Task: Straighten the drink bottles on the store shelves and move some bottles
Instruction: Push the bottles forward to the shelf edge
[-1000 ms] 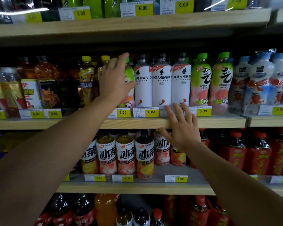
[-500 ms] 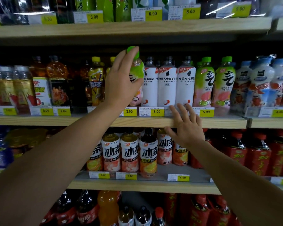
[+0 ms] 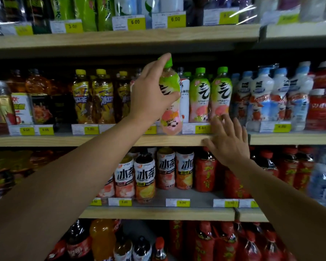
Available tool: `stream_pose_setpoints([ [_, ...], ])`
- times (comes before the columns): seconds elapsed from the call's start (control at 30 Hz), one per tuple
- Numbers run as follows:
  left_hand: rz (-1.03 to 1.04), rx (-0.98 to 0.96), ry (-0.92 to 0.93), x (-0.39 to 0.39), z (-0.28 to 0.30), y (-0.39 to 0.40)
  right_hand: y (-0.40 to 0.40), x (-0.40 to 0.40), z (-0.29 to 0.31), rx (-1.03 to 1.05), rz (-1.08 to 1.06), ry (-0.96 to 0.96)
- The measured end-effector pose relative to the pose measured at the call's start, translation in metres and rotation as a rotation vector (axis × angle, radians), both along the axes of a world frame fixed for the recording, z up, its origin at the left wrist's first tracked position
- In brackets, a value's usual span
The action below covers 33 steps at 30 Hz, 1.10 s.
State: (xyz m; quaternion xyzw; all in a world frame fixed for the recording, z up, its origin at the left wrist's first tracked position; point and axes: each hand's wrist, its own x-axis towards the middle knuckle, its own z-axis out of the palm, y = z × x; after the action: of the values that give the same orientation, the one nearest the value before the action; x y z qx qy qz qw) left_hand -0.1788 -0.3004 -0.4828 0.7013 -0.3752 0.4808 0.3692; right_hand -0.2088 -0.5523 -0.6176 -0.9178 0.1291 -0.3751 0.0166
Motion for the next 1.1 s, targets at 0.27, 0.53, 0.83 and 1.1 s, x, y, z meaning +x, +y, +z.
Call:
stream_pose_setpoints([
  [0.27,0.018,-0.014,0.017,-0.008,0.015,-0.073,-0.028,0.005,-0.015,-0.02,0.091,-0.011],
  [0.53,0.09,0.006,-0.001,-0.016,0.031,-0.107,-0.031,0.002,-0.012,-0.008,0.143,0.018],
  [0.83,0.134,0.029,0.045,-0.018,0.028,-0.118,-0.033,0.002,-0.012,0.002,0.181,0.007],
  [1.1,0.086,0.005,0.053,-0.023,0.031,-0.145,-0.058,-0.013,-0.016,-0.146,0.036,-0.083],
])
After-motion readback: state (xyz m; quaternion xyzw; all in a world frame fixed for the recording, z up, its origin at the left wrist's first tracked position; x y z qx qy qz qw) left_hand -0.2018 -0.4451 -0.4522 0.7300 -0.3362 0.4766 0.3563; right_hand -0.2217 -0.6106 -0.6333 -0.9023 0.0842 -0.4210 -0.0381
